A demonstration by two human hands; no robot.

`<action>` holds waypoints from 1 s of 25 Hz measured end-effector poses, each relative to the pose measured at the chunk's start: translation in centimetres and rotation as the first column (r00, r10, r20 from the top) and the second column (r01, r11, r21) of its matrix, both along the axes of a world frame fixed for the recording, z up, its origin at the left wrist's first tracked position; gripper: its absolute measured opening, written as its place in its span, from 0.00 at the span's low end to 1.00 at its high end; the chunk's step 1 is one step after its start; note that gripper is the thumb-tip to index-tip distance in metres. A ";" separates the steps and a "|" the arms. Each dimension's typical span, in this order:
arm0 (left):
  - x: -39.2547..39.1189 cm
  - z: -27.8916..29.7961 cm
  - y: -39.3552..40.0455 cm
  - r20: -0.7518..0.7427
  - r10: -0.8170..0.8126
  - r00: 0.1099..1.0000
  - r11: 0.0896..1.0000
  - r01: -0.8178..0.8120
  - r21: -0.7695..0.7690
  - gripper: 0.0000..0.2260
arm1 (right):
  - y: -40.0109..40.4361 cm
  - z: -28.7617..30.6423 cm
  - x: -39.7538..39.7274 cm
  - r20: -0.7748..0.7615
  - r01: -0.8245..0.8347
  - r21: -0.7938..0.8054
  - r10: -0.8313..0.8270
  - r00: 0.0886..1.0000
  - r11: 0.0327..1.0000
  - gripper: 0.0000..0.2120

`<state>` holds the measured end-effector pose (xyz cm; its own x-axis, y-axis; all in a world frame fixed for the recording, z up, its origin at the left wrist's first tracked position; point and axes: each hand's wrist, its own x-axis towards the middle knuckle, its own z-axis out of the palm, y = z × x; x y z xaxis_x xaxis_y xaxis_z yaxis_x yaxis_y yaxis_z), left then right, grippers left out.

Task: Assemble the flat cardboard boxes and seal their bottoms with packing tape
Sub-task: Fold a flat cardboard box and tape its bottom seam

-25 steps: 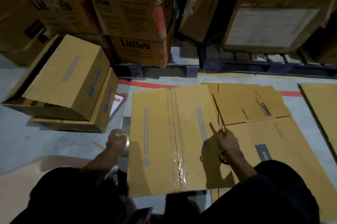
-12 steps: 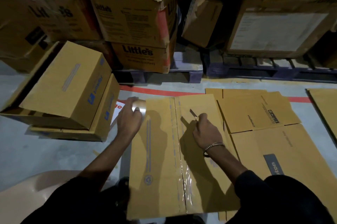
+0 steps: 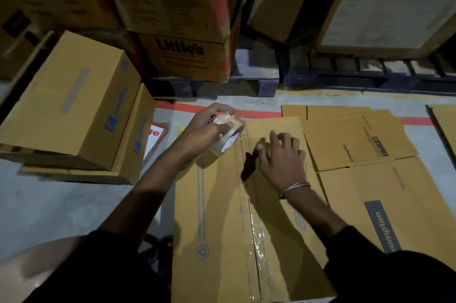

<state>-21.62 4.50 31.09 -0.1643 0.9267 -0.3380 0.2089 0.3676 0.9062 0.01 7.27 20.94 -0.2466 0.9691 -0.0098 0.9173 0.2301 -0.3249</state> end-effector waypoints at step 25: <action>-0.5 0.1 1.5 -0.192 -0.266 0.944 0.945 0.295 0.142 0.17 | 6.2 8.4 0.7 -0.619 -0.175 -0.784 -0.738 0.268 0.595 0.11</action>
<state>-22.13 6.00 31.17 0.0698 0.9839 -0.1648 0.4363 0.1184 0.8919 0.71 13.52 29.36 -0.2451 0.7554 -0.6077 -0.1018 -0.6434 -0.7587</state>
